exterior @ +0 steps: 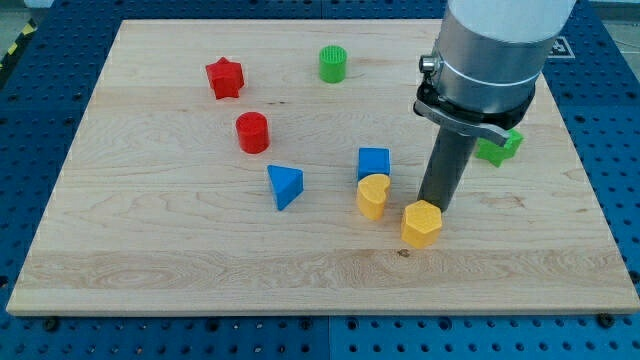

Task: Touch the bottom of blue triangle

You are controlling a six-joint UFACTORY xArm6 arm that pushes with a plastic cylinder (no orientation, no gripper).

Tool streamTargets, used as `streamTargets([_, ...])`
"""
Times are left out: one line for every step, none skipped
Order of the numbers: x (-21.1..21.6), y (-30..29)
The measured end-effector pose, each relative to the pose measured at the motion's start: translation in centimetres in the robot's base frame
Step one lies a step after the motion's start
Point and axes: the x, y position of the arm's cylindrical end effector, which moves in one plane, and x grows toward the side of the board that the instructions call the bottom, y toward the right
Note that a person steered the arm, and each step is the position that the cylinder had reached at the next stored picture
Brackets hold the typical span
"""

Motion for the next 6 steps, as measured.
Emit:
streamTargets([0.6, -0.1])
streamTargets([0.6, 1.2])
streamTargets([1.7, 2.1])
streamTargets([1.7, 2.1])
streamTargets([1.7, 4.9])
streamTargets([1.7, 6.2])
